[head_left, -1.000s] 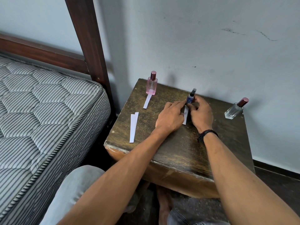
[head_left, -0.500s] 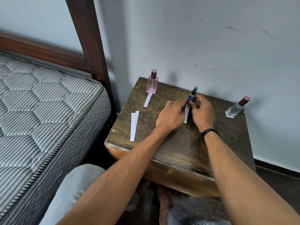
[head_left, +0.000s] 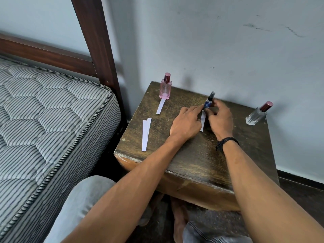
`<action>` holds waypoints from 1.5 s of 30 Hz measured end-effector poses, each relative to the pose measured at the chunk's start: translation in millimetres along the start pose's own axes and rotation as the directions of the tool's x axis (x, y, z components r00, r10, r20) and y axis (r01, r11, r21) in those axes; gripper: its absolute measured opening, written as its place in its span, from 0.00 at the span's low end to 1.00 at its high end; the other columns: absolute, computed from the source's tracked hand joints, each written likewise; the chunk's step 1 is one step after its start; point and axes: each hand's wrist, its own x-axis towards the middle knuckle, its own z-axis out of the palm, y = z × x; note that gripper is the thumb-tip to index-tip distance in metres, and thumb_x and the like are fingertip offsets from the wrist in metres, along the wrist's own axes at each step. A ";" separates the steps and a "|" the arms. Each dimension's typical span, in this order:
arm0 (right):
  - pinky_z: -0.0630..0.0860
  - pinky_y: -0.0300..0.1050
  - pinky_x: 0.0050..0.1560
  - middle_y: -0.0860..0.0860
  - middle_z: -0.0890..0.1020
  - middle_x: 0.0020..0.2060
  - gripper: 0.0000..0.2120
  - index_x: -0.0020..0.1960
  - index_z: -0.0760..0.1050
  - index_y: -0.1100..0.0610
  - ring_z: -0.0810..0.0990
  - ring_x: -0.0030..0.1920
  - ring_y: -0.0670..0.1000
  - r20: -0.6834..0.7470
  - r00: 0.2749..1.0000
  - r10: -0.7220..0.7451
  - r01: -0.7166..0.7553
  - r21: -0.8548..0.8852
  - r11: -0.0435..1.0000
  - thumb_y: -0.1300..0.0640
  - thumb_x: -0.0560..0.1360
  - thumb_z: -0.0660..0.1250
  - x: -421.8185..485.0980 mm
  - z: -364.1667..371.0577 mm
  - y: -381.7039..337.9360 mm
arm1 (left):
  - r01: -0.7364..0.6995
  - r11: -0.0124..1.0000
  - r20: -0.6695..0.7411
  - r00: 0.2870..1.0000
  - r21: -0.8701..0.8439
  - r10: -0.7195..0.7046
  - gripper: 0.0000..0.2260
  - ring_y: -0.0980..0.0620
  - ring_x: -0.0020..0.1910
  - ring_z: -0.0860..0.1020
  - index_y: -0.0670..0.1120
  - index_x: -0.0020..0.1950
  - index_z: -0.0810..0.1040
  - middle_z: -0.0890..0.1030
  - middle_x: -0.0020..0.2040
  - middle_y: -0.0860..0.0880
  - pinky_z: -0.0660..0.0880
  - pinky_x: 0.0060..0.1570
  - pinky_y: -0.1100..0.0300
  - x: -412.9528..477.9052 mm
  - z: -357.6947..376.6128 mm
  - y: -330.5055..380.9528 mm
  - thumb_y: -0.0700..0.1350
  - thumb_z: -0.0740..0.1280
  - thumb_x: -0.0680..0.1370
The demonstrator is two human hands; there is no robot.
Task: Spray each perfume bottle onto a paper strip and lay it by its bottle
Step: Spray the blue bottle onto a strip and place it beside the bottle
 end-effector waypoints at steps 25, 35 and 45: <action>0.75 0.36 0.31 0.50 0.81 0.49 0.19 0.69 0.76 0.61 0.77 0.36 0.44 -0.273 0.942 0.194 -0.031 0.506 0.862 0.72 0.80 0.62 -28.7 -23.1 -10.4 | 0.027 0.910 -0.070 0.996 -0.413 -0.061 0.28 0.58 0.55 0.74 0.50 0.78 0.65 0.67 0.67 0.53 0.71 0.63 0.62 -42.5 -44.3 -1.2 0.37 0.64 0.79; 0.78 0.33 0.36 0.47 0.86 0.46 0.14 0.59 0.83 0.50 0.83 0.40 0.40 -0.078 0.967 0.243 -0.181 0.462 0.868 0.65 0.80 0.68 -113.4 -64.1 -39.9 | 0.120 0.916 -0.245 0.943 -0.382 -0.226 0.19 0.63 0.48 0.76 0.50 0.68 0.77 0.76 0.60 0.53 0.72 0.56 0.68 -100.0 -91.0 -32.1 0.39 0.67 0.78; 0.81 0.44 0.50 0.44 0.85 0.50 0.12 0.57 0.83 0.45 0.83 0.50 0.45 0.133 0.990 0.044 -0.069 0.185 0.980 0.60 0.81 0.66 -158.5 -34.1 -69.9 | 0.320 0.923 -0.234 0.901 -0.213 -0.366 0.11 0.62 0.48 0.80 0.51 0.54 0.84 0.83 0.48 0.58 0.70 0.42 0.72 -146.8 -124.7 -55.0 0.40 0.70 0.74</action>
